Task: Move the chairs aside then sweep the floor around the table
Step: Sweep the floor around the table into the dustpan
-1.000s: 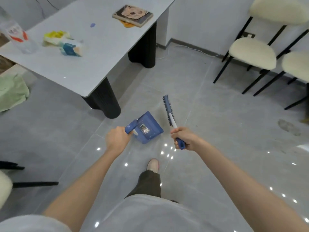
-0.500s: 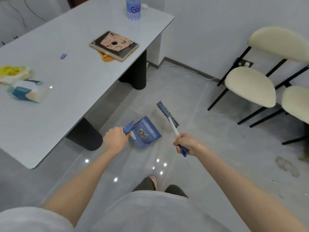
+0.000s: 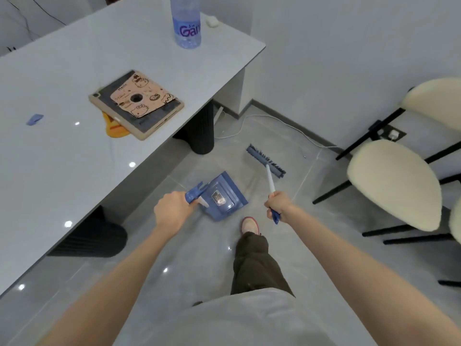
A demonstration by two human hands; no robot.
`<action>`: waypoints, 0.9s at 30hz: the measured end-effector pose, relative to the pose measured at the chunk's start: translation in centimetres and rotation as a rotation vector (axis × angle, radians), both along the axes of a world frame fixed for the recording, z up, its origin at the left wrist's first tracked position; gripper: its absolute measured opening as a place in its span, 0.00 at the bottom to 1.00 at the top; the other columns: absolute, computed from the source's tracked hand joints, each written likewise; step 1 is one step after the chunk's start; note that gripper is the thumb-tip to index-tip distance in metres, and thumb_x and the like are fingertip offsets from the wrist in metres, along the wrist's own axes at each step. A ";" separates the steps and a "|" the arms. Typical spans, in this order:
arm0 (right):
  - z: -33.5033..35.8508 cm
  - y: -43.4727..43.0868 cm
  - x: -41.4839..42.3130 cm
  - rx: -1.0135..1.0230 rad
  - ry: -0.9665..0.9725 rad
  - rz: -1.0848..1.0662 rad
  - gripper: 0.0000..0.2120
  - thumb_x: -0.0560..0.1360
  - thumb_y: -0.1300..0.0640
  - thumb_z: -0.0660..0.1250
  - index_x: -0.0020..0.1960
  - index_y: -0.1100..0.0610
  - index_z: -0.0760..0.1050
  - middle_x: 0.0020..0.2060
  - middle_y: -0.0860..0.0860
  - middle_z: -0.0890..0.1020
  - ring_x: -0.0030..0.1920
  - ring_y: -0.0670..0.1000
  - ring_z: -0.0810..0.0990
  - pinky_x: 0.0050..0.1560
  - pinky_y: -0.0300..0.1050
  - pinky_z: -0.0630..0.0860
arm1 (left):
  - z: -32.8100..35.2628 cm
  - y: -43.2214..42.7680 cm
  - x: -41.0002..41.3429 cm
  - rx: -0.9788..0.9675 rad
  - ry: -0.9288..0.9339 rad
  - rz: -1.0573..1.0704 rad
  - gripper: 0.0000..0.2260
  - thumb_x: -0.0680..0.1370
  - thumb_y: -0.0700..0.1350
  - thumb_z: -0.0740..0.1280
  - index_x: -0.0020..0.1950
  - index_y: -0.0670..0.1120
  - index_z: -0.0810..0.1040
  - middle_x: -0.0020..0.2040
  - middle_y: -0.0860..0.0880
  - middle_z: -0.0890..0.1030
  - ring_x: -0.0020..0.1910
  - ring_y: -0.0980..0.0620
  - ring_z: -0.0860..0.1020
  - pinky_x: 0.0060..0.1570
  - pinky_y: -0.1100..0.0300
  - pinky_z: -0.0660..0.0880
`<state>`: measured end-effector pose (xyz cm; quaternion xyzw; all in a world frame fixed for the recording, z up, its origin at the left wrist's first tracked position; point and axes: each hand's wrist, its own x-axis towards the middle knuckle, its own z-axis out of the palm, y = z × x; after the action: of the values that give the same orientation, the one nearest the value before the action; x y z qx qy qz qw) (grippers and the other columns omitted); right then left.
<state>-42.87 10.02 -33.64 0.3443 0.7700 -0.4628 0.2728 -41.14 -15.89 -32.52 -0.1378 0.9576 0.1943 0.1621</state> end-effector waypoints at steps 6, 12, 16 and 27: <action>-1.2 7.9 -12.6 0.023 -0.072 0.086 0.15 0.79 0.71 0.53 0.35 0.61 0.62 0.21 0.59 0.69 0.17 0.53 0.71 0.14 0.38 0.66 | -1.1 7.1 -10.2 -0.087 -0.101 -0.041 0.19 0.77 0.60 0.58 0.49 0.48 0.80 0.32 0.50 0.74 0.32 0.47 0.74 0.31 0.61 0.64; -2.0 12.6 -24.9 0.055 -0.071 0.137 0.10 0.80 0.69 0.54 0.40 0.61 0.64 0.29 0.57 0.69 0.15 0.50 0.72 0.12 0.32 0.62 | -0.3 11.9 -18.4 -0.073 -0.156 0.132 0.19 0.76 0.59 0.64 0.41 0.43 0.79 0.39 0.42 0.82 0.40 0.40 0.81 0.36 0.59 0.68; -3.9 14.0 -30.3 0.082 -0.157 0.238 0.05 0.76 0.71 0.56 0.44 0.64 0.67 0.22 0.58 0.71 0.15 0.50 0.72 0.15 0.33 0.66 | -2.1 13.2 -21.2 -0.115 -0.123 0.193 0.16 0.76 0.56 0.65 0.44 0.44 0.81 0.42 0.41 0.83 0.44 0.38 0.81 0.37 0.57 0.69; -6.4 13.2 -33.5 0.282 -0.349 0.567 0.18 0.78 0.65 0.55 0.30 0.61 0.68 0.09 0.49 0.68 0.10 0.45 0.68 0.19 0.36 0.71 | -4.5 12.5 -24.1 -0.111 -0.119 0.246 0.14 0.77 0.54 0.66 0.47 0.43 0.81 0.43 0.41 0.84 0.45 0.39 0.81 0.39 0.56 0.71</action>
<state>-76.32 23.17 -39.99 0.2249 0.8330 -0.1922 0.4675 -65.20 -3.42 -36.99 -0.2743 0.9314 0.1507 0.1856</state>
